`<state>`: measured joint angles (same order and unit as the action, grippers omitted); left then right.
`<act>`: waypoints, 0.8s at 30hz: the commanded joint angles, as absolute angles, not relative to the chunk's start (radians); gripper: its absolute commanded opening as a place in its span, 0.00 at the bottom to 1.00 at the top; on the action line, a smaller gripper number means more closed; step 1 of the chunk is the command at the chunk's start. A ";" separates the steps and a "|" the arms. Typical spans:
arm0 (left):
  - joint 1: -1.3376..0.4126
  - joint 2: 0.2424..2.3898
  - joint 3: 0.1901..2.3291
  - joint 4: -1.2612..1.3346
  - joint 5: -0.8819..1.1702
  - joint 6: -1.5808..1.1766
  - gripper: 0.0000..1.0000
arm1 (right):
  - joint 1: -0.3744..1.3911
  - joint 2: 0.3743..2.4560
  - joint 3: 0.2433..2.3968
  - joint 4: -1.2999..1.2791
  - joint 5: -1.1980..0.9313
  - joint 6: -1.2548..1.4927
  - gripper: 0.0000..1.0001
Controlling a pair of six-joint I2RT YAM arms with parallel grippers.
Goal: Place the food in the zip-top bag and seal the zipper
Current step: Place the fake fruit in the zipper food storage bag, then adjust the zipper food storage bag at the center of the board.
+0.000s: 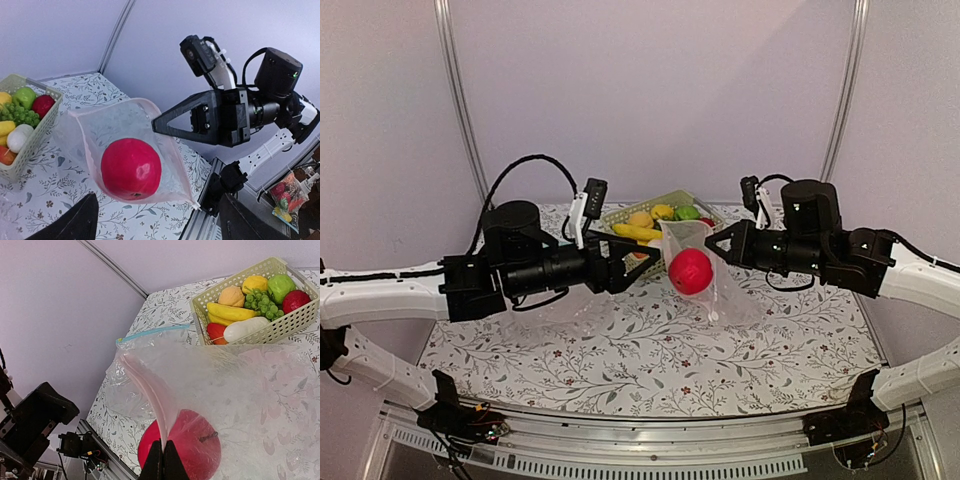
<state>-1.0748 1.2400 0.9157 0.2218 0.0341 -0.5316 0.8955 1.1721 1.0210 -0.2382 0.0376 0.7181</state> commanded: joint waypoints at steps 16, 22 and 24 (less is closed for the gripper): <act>-1.036 1.429 0.862 0.324 0.143 -0.709 0.58 | 0.889 1.120 1.006 -0.179 -0.031 0.747 0.00; -1.023 1.455 0.859 0.360 0.161 -0.745 0.49 | 0.889 1.109 1.002 -0.173 -0.030 0.751 0.00; -1.022 1.467 0.859 0.378 0.165 -0.759 0.45 | 0.890 1.108 1.005 -0.169 -0.031 0.752 0.00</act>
<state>-1.0393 1.4357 0.8467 0.3241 0.1452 -0.7269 0.8955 1.1313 1.0195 -0.1989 -0.0185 0.7448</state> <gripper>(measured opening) 0.481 0.006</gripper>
